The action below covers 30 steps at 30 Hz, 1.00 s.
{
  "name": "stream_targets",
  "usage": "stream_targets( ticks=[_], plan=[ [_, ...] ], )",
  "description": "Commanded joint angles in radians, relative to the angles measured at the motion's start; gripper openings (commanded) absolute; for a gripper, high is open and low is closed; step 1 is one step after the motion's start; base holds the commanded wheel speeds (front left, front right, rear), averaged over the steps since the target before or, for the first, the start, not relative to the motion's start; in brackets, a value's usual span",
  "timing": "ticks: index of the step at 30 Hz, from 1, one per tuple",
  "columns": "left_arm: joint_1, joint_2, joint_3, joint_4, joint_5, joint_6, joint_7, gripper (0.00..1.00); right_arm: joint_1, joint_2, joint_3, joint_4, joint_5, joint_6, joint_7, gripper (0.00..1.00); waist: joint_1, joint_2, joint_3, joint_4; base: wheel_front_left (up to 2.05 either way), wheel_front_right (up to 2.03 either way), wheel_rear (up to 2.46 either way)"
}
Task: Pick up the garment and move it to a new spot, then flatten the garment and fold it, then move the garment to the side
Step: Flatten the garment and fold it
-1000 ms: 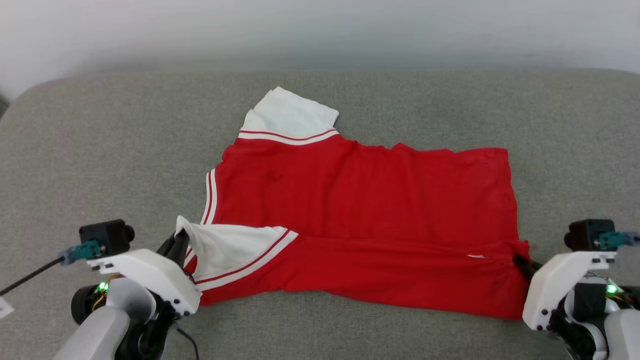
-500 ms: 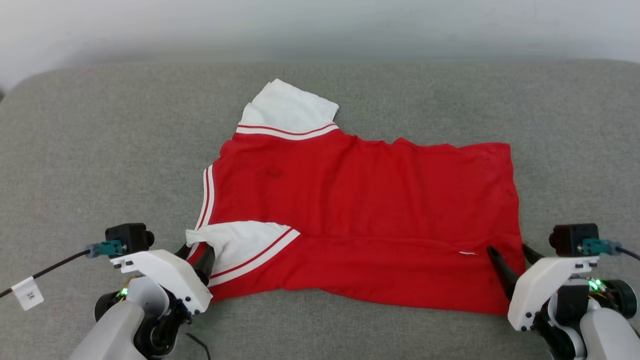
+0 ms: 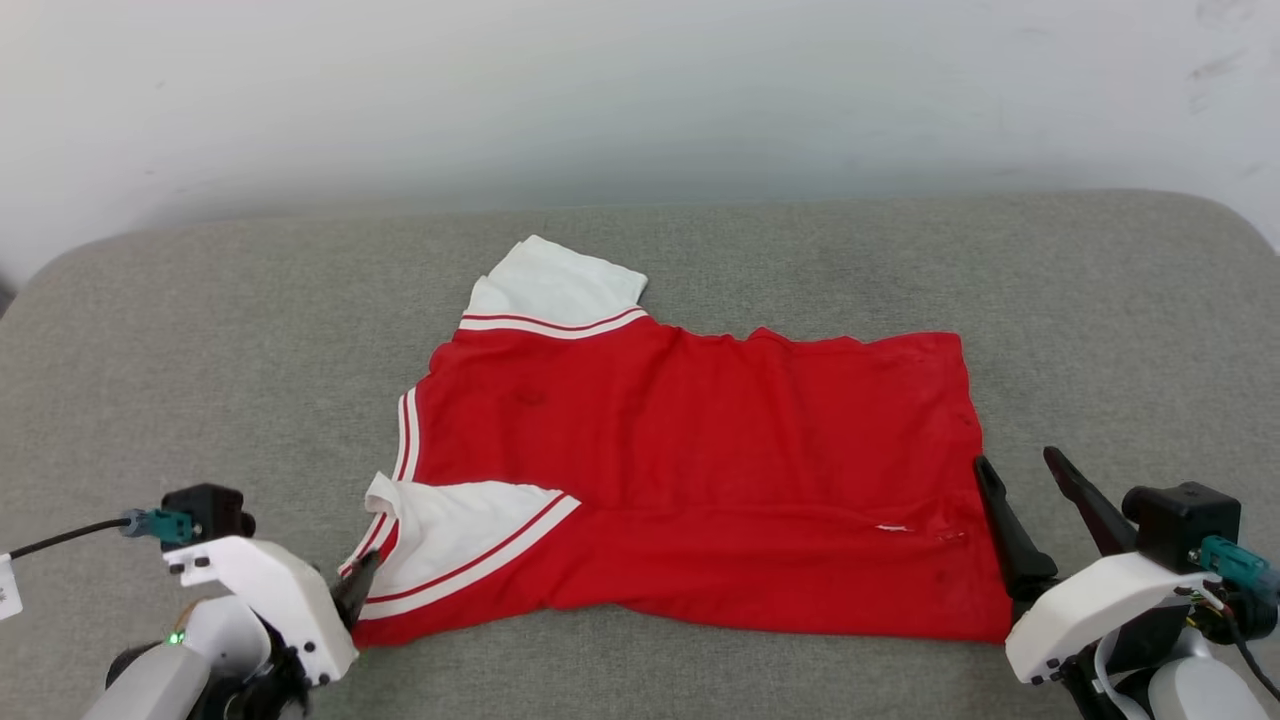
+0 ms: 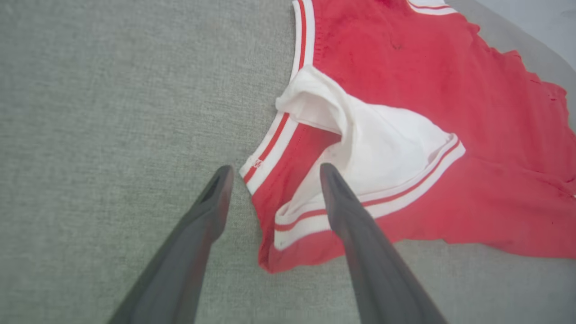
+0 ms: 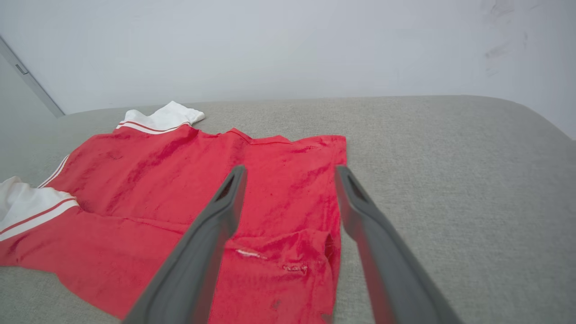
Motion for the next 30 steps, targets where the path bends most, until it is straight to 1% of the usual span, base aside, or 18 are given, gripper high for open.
stream_targets(
  ticks=[1,5,7,10,12,16,17,18,19,22,25,27,30],
  plan=[
    [0.014,0.005,-0.002,-0.011,-0.003,0.007,0.013,1.0,0.009,0.004,0.001,-0.009,-0.006,0.0,-0.006,1.0,0.0,0.0,0.0,-0.004,0.0,0.0,0.0],
    [0.054,0.068,-0.02,-0.094,-0.045,0.053,0.165,1.0,0.007,0.02,0.009,-0.048,-0.021,0.0,-0.013,1.0,0.0,0.0,0.025,-0.023,0.0,0.0,0.0],
    [0.063,0.083,-0.021,-0.123,-0.057,0.075,0.203,1.0,0.0,0.026,0.009,-0.062,-0.029,0.0,-0.02,1.0,0.0,0.0,0.044,-0.032,0.0,0.0,0.0],
    [0.067,0.095,-0.014,-0.139,-0.071,0.101,0.23,1.0,-0.018,0.035,0.014,-0.083,-0.04,0.0,-0.031,1.0,0.0,0.0,0.079,-0.05,0.0,0.0,0.0],
    [0.059,0.093,-0.012,-0.135,-0.083,0.102,0.244,1.0,-0.026,0.042,0.016,-0.092,-0.045,0.0,-0.034,1.0,0.0,0.0,0.101,-0.06,0.0,0.0,0.0],
    [0.049,0.07,-0.042,-0.109,-0.111,0.073,0.311,1.0,-0.038,0.05,0.009,-0.101,-0.057,-0.001,-0.032,1.0,0.0,0.0,0.129,-0.073,0.0,0.0,0.0],
    [0.05,0.061,-0.053,-0.103,-0.119,0.066,0.331,0.46,-0.038,0.052,0.009,-0.1,-0.059,0.0,-0.031,1.0,0.0,0.0,0.132,-0.075,0.0,0.0,0.0],
    [0.05,0.054,-0.066,-0.099,-0.121,0.059,0.346,0.33,-0.038,0.054,0.008,-0.1,-0.061,0.0,-0.03,1.0,0.0,0.0,0.134,-0.077,0.0,0.0,0.0],
    [0.049,0.047,-0.069,-0.096,-0.121,0.054,0.346,0.0,-0.035,0.053,0.004,-0.096,-0.064,0.0,-0.021,1.0,0.0,0.0,0.134,-0.078,0.0,0.0,0.0],
    [0.05,0.035,-0.064,-0.091,-0.118,0.04,0.321,0.0,-0.025,0.052,-0.01,-0.087,-0.055,0.0,0.004,1.0,0.0,0.0,0.126,-0.077,0.0,0.0,0.0],
    [0.054,0.049,-0.045,-0.098,-0.098,0.037,0.27,0.0,-0.004,0.044,-0.031,-0.071,-0.03,0.0,0.065,1.0,0.0,0.0,0.109,-0.067,0.0,0.0,0.0],
    [0.055,0.058,-0.032,-0.116,-0.085,0.035,0.233,0.0,0.01,0.037,-0.058,-0.053,0.004,0.0,0.154,1.0,0.0,0.0,0.097,-0.057,0.0,0.0,0.0],
    [0.056,0.075,-0.013,-0.16,-0.065,0.04,0.181,0.0,0.023,0.017,-0.097,-0.024,0.044,0.0,0.342,1.0,0.0,0.0,0.081,-0.039,0.0,0.0,0.0]
  ],
)
